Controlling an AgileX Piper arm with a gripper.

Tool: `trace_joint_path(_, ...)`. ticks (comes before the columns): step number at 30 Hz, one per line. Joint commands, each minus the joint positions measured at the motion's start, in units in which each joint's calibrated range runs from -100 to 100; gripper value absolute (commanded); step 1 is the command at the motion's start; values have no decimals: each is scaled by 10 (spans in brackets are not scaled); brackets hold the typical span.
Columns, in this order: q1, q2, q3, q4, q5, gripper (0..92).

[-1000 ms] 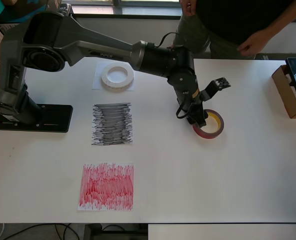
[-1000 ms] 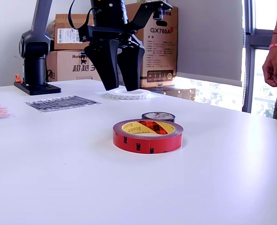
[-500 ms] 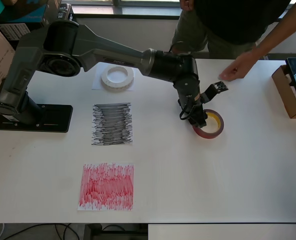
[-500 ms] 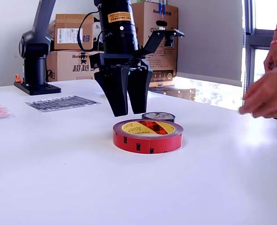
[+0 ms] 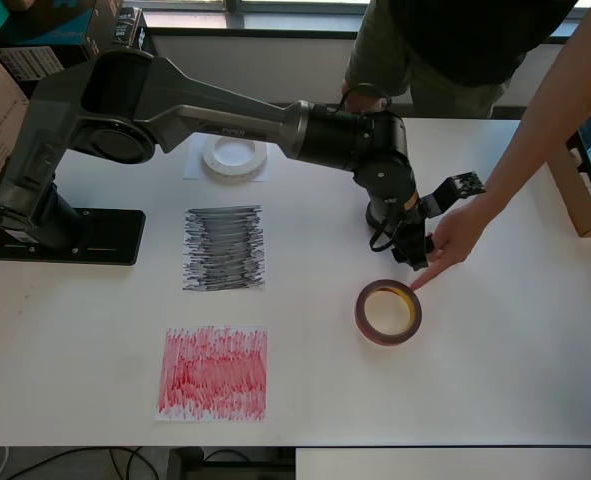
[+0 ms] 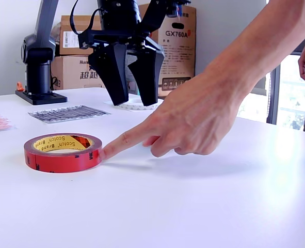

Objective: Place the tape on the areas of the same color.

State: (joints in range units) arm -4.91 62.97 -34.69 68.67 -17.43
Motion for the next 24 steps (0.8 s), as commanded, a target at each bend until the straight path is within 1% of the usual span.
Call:
trace_joint_path(1, -12, -4, -15, 12, -2, 677)
trace_joint_path(5, -39, -5, -8, 15, -3, 677)
trace_joint_path(7, -58, -5, -9, 32, -8, 677)
trace_joint_path(10, -80, -5, -5, 74, -38, 677)
trace_joint_path(12, -89, -5, 11, 81, -46, 677)
trace_joint_path(18, -90, -5, 37, 82, -46, 677)
trace_joint_path(24, -69, -5, 37, 83, -43, 677)
